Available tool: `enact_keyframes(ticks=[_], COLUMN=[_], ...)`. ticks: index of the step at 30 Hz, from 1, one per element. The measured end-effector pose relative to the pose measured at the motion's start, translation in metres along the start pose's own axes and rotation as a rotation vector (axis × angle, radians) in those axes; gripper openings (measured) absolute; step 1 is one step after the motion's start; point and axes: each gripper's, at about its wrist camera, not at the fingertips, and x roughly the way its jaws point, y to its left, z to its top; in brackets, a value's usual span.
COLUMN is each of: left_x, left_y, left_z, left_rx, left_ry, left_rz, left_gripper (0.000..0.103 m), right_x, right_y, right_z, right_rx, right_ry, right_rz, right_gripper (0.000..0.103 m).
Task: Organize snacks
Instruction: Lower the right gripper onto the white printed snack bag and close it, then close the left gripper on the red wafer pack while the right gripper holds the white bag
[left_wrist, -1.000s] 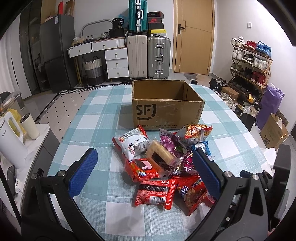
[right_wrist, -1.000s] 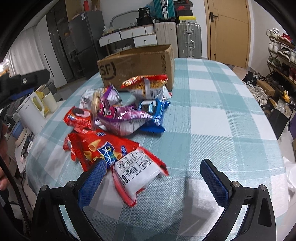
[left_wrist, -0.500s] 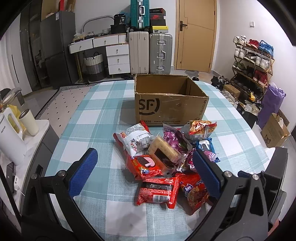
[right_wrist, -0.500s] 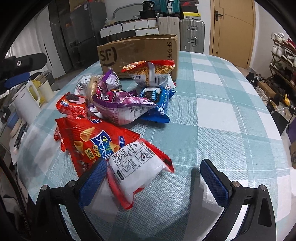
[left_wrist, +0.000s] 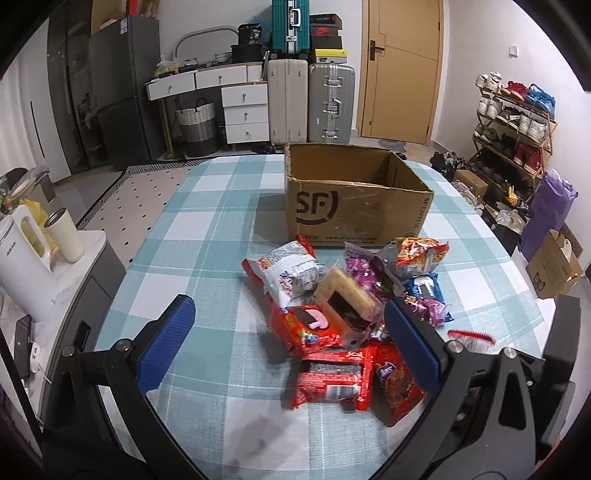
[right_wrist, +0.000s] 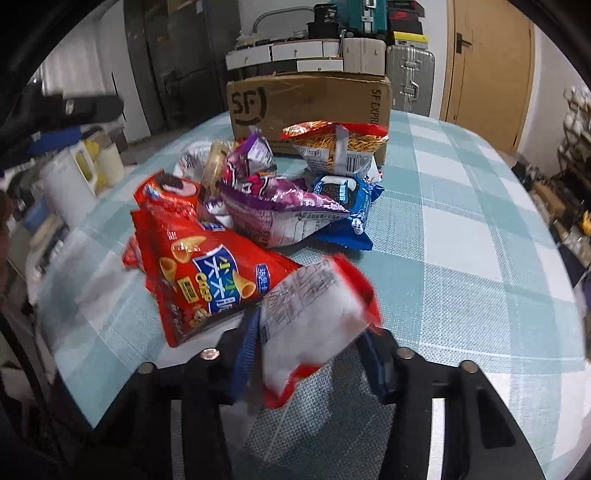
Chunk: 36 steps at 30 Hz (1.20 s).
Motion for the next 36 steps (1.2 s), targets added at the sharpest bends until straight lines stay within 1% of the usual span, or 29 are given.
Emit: enact_keyframes(ticks=[3,4,7,14,21,26,30,36], left_x=[0.001,0.002,0.005,0.01,0.019,0.029,0.04,0.051], left_y=[0.006,0.008,0.014,0.024,0.032,0.038,0.037,0.025], left_z=[-0.001,-0.001,-0.003,-0.01,-0.02,-0.03,-0.037,-0.044], left_rx=[-0.009,-0.012,-0.02,-0.025,-0.029,-0.041,-0.047,-0.011], left_ry=[0.002,0.005,0.01,0.029,0.061,0.1,0.144,0.185], left_rz=[0.011,0.014,0.024,0.036,0.031,-0.006,-0.052,-0.085], left_gripper=[0.102,0.102,0.102,0.102,0.102,0.102,0.102,0.102], right_x=[-0.002,-0.003,-0.004,-0.012,-0.023,-0.028,-0.031,-0.034], right_y=[-0.008,-0.011,-0.012,-0.013,-0.014,-0.015,-0.016,-0.016], right_z=[0.0,0.0,-0.001,-0.003,-0.001,0.001,0.0,-0.001], right_rx=[0.035,0.047,0.054,0.055,0.061,0.061,0.061,0.058], right_ry=[-0.006,-0.007,-0.014,-0.045,-0.075,-0.089,-0.096,-0.103], right_rz=[0.015,0.029,0.04,0.068,0.072,0.077,0.077,0.077], right_gripper=[0.032,0.029,0.027,0.026,0.026,0.026,0.026,0.026])
